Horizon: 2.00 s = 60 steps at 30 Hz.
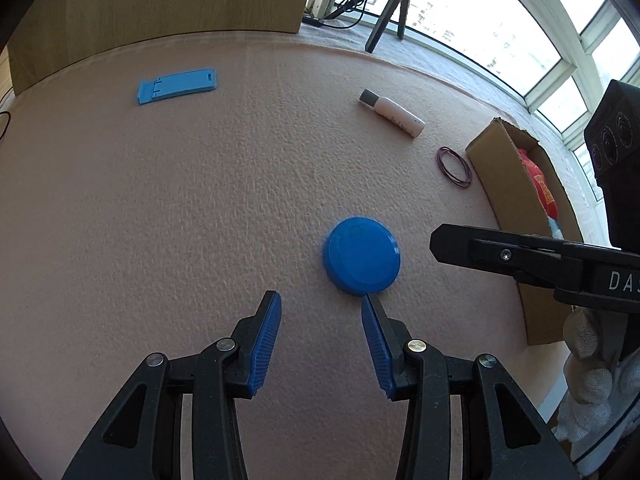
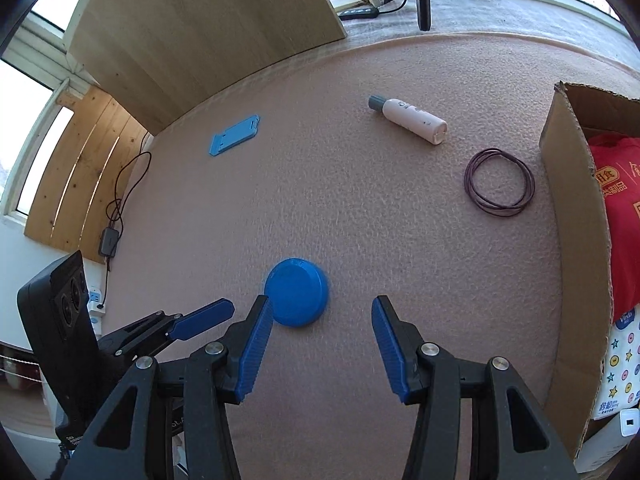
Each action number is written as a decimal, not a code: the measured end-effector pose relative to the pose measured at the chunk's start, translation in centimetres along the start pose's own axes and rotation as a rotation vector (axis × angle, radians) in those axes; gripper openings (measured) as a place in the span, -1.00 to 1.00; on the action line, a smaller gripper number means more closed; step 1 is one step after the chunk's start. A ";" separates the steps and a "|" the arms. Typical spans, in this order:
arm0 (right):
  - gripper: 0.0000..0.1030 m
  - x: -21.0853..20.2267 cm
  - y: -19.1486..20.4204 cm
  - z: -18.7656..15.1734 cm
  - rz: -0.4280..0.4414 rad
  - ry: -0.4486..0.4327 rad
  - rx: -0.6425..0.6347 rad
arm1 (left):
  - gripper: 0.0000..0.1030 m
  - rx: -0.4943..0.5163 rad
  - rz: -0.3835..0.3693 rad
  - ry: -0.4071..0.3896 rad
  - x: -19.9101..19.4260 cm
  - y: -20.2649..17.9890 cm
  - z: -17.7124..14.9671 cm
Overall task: Organize objects
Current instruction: 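Withdraw the right gripper and reach toward the blue round lid, then close the right gripper on the blue round lid, then carry the blue lid into the box and open the right gripper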
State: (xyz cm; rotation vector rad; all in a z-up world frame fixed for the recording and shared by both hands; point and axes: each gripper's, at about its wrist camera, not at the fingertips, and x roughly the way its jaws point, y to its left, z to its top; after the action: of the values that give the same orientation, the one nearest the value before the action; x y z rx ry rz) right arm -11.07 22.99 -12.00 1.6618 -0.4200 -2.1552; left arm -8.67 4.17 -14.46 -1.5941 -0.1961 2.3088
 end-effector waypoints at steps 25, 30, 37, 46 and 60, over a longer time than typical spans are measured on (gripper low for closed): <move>-0.49 3.5 0.5 1.2 0.028 0.085 0.018 | -0.27 -0.001 -0.078 -0.002 1.9 -1.3 1.2; -0.49 2.3 0.2 0.8 0.018 0.056 0.011 | -0.27 0.025 -0.067 -0.023 1.0 -2.7 1.2; -0.49 -1.6 -0.8 0.1 0.012 -0.017 0.016 | -0.27 0.089 -0.070 -0.066 -0.6 -6.2 1.9; -0.49 -7.9 -4.3 -1.7 -0.035 -0.124 0.059 | -0.27 0.207 -0.120 -0.096 -1.5 -13.3 2.5; -0.49 -14.7 -11.4 -5.7 -0.103 -0.226 0.196 | -0.27 0.394 -0.202 -0.065 -0.1 -24.2 1.5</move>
State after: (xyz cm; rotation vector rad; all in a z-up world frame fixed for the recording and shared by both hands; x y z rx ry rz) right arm -3.64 39.96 -6.18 1.5737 -0.6422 -2.4581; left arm -5.50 26.90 -6.66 -1.2451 0.0769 2.0863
